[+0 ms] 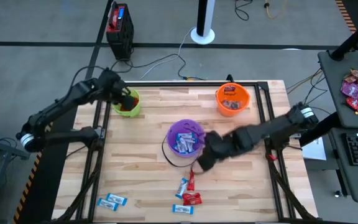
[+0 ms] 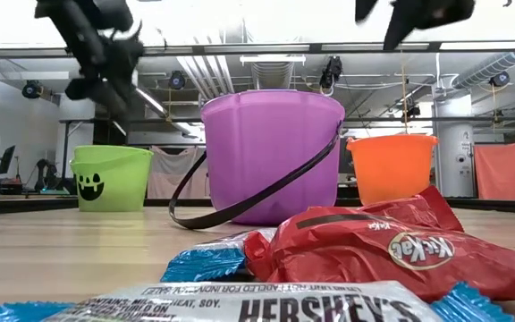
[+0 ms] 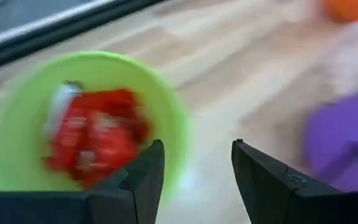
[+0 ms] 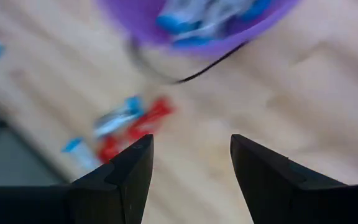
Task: Sort candy by brand, put in halloween buckets
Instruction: Put the red chocolate into the green bucket
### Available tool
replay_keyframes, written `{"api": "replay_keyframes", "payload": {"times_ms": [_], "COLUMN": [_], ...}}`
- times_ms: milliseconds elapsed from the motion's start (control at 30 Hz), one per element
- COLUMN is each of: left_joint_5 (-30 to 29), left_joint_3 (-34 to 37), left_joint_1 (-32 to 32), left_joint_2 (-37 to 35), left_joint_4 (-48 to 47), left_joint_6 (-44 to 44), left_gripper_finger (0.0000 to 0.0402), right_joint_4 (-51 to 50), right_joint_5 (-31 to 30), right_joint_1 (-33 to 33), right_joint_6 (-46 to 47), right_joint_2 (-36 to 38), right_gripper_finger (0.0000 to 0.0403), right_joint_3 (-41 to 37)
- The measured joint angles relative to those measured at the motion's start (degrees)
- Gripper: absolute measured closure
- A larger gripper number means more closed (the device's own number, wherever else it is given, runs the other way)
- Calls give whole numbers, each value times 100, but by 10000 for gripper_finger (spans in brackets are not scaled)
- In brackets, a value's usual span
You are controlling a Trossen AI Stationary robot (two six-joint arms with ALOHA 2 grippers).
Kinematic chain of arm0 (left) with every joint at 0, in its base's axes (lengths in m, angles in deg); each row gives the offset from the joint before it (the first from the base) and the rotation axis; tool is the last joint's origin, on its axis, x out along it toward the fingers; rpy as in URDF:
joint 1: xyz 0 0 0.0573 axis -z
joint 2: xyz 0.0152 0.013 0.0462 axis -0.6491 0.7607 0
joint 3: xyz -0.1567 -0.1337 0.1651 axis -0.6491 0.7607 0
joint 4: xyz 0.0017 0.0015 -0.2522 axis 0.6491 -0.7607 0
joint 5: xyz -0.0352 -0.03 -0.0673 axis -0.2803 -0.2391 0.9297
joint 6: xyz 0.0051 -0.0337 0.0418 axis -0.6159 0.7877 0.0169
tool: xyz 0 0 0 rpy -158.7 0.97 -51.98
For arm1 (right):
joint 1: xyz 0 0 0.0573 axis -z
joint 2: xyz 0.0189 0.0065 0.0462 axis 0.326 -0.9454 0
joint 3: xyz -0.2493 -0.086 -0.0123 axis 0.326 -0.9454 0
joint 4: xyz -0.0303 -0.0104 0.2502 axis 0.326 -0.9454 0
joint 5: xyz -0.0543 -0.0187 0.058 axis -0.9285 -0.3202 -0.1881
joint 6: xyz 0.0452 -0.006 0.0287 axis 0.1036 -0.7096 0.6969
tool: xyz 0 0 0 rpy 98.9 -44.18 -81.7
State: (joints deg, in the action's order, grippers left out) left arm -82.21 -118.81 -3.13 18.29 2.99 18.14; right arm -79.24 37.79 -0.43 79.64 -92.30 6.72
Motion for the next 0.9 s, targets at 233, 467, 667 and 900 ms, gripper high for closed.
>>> {"api": "replay_keyframes", "payload": {"times_ms": [233,467,667,900], "left_joint_5": [-526,-2393,-3744,-3939], "left_joint_3": [0,2,-4,-20], "left_joint_1": [2213,4749,6219,6558], "left_joint_2": [-699,-899,-784,-613], "left_joint_4": [293,543,547,630], "left_joint_6": [1242,2426,3077,3184], "left_gripper_finger": [231,231,231,231], "right_joint_4": [1458,1675,1673,1687], "right_joint_5": [-152,-14,-58,-291], "right_joint_1": [-602,-809,-805,-753], "right_joint_6": [1408,2241,2210,2147], "right_joint_2": [-582,-1708,-2422,-2958], "right_gripper_finger": [197,197,197,197], "right_joint_3": [-108,196,450,500]}}
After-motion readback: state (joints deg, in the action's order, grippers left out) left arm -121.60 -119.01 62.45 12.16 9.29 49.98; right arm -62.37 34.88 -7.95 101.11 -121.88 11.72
